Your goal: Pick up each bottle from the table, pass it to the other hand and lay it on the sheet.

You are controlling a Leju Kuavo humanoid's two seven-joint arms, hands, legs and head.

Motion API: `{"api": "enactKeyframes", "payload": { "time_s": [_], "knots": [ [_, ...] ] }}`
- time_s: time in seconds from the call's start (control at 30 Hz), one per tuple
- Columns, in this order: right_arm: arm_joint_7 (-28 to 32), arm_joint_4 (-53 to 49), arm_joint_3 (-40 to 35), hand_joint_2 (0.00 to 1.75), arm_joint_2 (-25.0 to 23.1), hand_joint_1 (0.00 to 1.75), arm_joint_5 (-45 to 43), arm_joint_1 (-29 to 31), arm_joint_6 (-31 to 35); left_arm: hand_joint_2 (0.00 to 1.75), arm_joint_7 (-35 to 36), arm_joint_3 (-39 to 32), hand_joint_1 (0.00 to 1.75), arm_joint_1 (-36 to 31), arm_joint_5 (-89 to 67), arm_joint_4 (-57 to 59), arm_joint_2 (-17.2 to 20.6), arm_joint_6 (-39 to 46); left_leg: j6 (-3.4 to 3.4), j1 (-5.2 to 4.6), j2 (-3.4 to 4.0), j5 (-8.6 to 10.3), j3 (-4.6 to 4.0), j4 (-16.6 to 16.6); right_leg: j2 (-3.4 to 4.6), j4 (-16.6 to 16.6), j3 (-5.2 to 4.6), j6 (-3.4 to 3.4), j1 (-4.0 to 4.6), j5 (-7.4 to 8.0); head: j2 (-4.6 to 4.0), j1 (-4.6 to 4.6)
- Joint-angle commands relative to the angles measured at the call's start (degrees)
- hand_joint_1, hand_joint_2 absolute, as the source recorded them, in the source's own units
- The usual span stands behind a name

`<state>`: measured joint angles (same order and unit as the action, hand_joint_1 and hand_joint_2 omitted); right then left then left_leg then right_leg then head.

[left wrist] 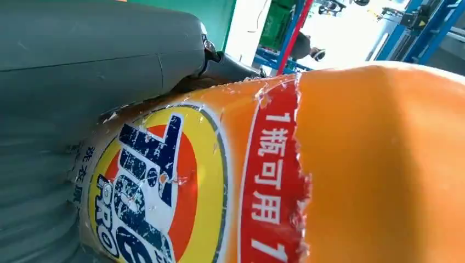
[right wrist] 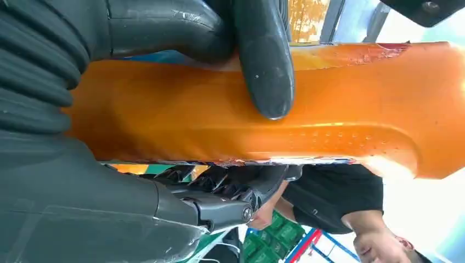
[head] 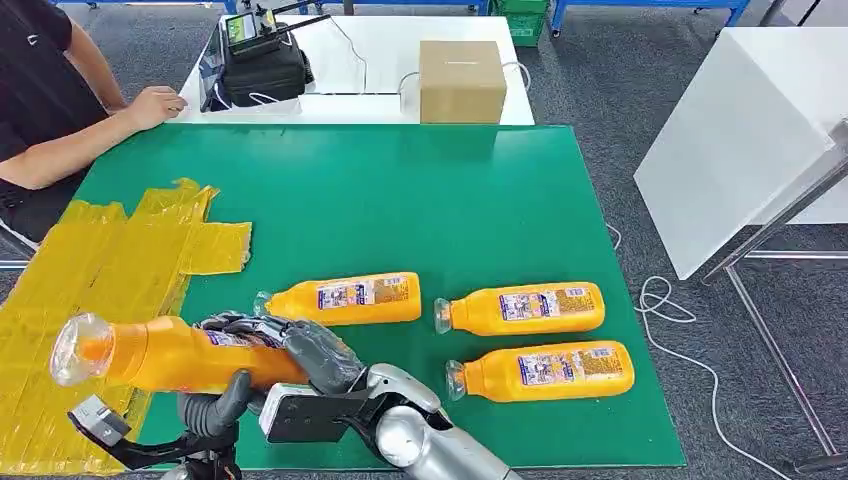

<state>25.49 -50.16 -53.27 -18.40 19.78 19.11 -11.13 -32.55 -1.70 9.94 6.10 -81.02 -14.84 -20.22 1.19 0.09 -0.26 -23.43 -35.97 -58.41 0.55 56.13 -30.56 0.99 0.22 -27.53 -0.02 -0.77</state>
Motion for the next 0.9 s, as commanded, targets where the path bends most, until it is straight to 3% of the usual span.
{"api": "enactKeyframes", "payload": {
  "time_s": [0.03, 0.27, 0.3, 0.33, 0.37, 0.47, 0.57, 0.6, 0.9],
  "knots": [
    [0.84, 1.39, -5.53, 1.75, 1.78, 1.75, 0.19, -0.01, -0.27, 1.75, 0.43, 0.05, 1.75, -3.80, 0.11, 3.19, 0.03, 0.16, -0.06, -0.02, -0.14, 0.01, 0.16, 0.10, -0.19, -0.10, 0.21, 0.02, -0.03, -0.04, 0.00, 0.00],
    [0.26, 0.74, -3.97, 1.75, 2.17, 1.75, 0.23, -0.80, 1.45, 1.75, 0.10, -0.22, 1.75, -3.71, 0.02, 3.37, 0.14, 0.81, -0.06, -0.01, -0.18, 0.02, 0.17, 0.11, -0.23, -0.11, 0.23, 0.02, -0.02, -0.04, 0.00, 0.02],
    [0.00, -1.87, -1.40, 1.75, 1.97, 0.51, 0.72, -3.60, 5.81, 1.75, 0.00, -1.00, 1.75, -2.89, -0.69, 2.16, 0.14, 2.05, -0.09, -0.03, -0.21, 0.01, 0.28, 0.15, -0.28, -0.14, 0.34, 0.02, -0.04, -0.07, 0.00, 0.02],
    [-0.87, -5.38, 0.11, 1.75, 2.02, 0.00, 1.83, -6.16, 8.78, 1.75, -0.15, -1.73, 1.75, -2.18, -1.97, 1.04, 0.01, 3.52, -0.06, -0.02, -0.18, 0.02, 0.17, 0.11, -0.23, -0.11, 0.22, 0.02, -0.02, -0.04, 0.00, 0.00],
    [-2.25, -8.07, 0.70, 0.00, 2.59, 0.00, 2.91, -7.19, 9.50, 1.75, -0.13, -2.58, 1.75, -1.71, -2.85, 0.03, -0.12, 4.12, -0.05, 0.00, -0.12, 0.00, 0.12, 0.07, -0.16, -0.09, 0.16, 0.01, 0.00, -0.04, 0.00, 0.02],
    [-2.32, -15.60, 7.57, 0.00, 3.98, 0.00, 1.61, -10.66, 11.46, 1.75, 0.07, -5.47, 1.75, -1.13, -12.16, -3.29, -0.12, 12.29, -0.07, -0.01, -0.17, -0.06, 0.15, 0.06, -0.20, -0.08, 0.22, 0.02, -0.01, -0.09, 0.00, 0.02],
    [-1.67, -20.34, 12.40, 0.00, 5.11, 0.00, 1.61, -12.84, 9.53, 1.75, 1.34, -8.36, 1.75, -1.38, -17.40, -5.44, 0.90, 15.19, -0.05, -0.02, -0.08, -0.04, 0.00, 0.06, -0.11, -0.06, 0.54, 0.02, -0.02, -0.05, 0.00, 0.00],
    [-1.64, -20.84, 14.05, 0.00, 4.97, 0.00, 2.14, -13.45, 9.51, 1.75, 2.23, -10.09, 1.75, -1.74, -23.75, -5.61, 1.49, 20.23, -0.05, 0.01, -0.06, -0.04, 0.02, 0.04, -0.09, -0.05, 0.62, 0.02, 0.01, -0.04, 0.00, -0.02],
    [-1.33, -20.19, 15.01, 0.00, 4.27, 0.00, 2.79, -13.78, 9.11, 1.75, 2.41, -12.06, 1.75, -2.20, -27.25, -4.76, 1.93, 21.89, -0.08, -0.02, -0.06, -0.03, 0.14, 0.09, -0.17, -0.08, 0.66, 0.02, -0.01, -0.05, 0.00, 0.02]
  ]
}}
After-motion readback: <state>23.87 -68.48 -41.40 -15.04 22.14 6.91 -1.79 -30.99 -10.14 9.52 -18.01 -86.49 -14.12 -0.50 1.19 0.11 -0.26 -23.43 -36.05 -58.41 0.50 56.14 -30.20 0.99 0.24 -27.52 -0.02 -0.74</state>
